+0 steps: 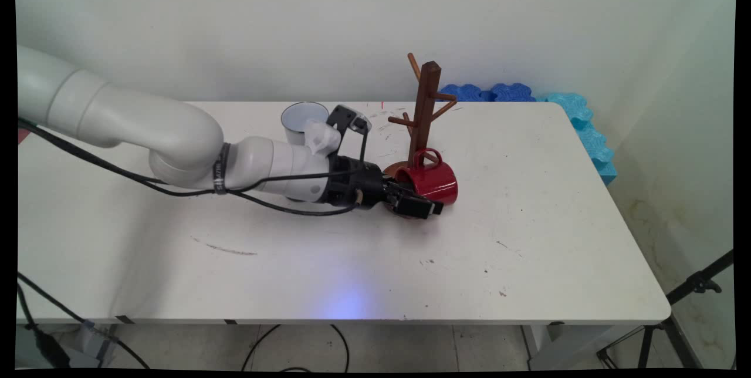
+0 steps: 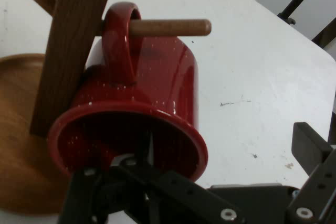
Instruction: Pick up the red mug from the rack
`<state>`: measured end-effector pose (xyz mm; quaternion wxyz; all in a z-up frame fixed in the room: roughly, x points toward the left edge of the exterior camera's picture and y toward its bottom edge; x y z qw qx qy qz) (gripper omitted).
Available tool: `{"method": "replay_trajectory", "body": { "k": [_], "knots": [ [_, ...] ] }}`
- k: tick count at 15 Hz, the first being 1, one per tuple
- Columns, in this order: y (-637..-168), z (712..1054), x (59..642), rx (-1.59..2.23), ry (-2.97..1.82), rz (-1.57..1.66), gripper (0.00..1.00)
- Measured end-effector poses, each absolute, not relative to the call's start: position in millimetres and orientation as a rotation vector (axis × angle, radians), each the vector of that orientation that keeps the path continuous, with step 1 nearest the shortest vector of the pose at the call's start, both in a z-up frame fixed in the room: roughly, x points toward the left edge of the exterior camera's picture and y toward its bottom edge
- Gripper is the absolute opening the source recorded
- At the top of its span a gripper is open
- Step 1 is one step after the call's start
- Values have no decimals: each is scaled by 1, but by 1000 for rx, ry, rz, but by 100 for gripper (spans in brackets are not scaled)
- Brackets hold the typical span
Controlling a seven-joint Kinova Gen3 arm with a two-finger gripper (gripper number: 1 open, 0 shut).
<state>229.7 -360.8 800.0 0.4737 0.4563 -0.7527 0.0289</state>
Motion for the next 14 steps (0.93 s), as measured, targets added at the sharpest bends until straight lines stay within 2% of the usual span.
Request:
{"method": "replay_trajectory", "body": {
  "k": [14],
  "knots": [
    [-369, 768, 214, 1120, -1803, 94, 100]
  ]
}}
